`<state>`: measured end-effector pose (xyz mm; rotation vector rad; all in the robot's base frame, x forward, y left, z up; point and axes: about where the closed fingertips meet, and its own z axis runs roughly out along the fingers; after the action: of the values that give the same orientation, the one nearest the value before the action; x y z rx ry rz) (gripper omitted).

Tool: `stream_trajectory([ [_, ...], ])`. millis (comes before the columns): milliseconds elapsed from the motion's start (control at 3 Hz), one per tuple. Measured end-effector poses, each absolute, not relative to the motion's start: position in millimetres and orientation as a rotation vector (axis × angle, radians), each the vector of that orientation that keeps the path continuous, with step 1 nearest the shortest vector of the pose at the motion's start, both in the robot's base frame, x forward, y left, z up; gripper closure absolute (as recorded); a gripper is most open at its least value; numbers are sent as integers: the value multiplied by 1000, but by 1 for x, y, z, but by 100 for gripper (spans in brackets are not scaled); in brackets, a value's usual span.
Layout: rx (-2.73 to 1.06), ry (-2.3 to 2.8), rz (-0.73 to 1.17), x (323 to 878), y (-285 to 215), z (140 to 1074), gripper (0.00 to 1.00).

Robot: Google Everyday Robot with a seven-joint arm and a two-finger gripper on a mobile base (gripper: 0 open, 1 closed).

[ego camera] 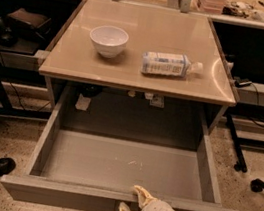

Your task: Open top drawer

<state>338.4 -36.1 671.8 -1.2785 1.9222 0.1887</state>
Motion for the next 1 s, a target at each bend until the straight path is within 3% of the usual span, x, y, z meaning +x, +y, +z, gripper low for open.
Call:
stream_trajectory([
  [1000,-1266,1908,211,310,-29,668,100],
])
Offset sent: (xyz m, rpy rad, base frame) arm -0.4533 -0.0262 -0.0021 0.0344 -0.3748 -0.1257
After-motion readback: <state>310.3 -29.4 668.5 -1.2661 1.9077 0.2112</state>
